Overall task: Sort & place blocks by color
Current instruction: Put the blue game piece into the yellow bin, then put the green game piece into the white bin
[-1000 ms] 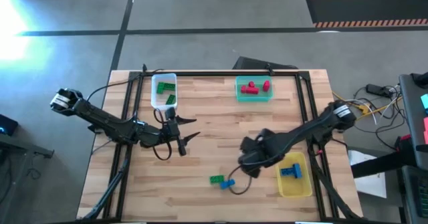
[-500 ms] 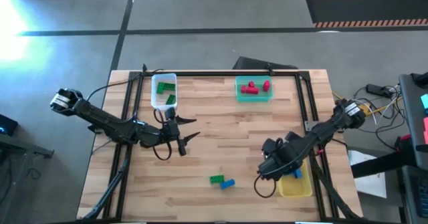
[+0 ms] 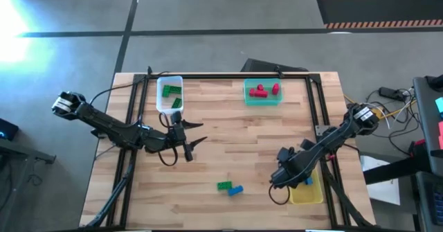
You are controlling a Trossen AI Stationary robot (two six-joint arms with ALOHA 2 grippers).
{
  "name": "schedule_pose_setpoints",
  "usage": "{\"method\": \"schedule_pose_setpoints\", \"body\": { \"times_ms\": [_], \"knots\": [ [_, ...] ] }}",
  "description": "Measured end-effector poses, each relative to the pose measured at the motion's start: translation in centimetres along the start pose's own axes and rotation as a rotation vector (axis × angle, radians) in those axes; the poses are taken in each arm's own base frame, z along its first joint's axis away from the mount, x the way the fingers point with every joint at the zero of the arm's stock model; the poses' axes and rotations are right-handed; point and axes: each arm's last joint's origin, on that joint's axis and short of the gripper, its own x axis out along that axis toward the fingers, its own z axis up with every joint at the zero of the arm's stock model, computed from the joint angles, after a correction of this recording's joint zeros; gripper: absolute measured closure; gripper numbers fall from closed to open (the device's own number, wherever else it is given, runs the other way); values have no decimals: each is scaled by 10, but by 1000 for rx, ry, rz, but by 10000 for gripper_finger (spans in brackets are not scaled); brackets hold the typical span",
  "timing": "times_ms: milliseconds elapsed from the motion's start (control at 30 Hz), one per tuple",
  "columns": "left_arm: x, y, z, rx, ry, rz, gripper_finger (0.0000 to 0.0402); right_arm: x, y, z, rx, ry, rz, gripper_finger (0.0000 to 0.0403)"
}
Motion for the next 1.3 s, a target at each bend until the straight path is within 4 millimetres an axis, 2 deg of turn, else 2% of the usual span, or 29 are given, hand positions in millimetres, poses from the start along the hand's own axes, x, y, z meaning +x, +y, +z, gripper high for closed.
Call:
{"method": "schedule_pose_setpoints", "body": {
  "times_ms": [133,433,733,867,1067,1300],
  "knots": [
    [0,0,0,0,0,0,185,2,2,1,-2,-6,13,308],
    [0,0,0,-1,-1,0,185,-1,3,1,-5,-13,27,305],
    [0,0,0,-2,-1,0,185,-1,3,1,-1,-15,27,245],
    [0,0,1,-2,-1,0,185,-3,3,1,1,-19,36,231],
    [0,0,1,-3,-2,0,185,-20,6,2,40,-74,92,234],
    [0,0,1,-3,-2,0,185,-47,23,13,40,-367,275,244]
  ]
}}
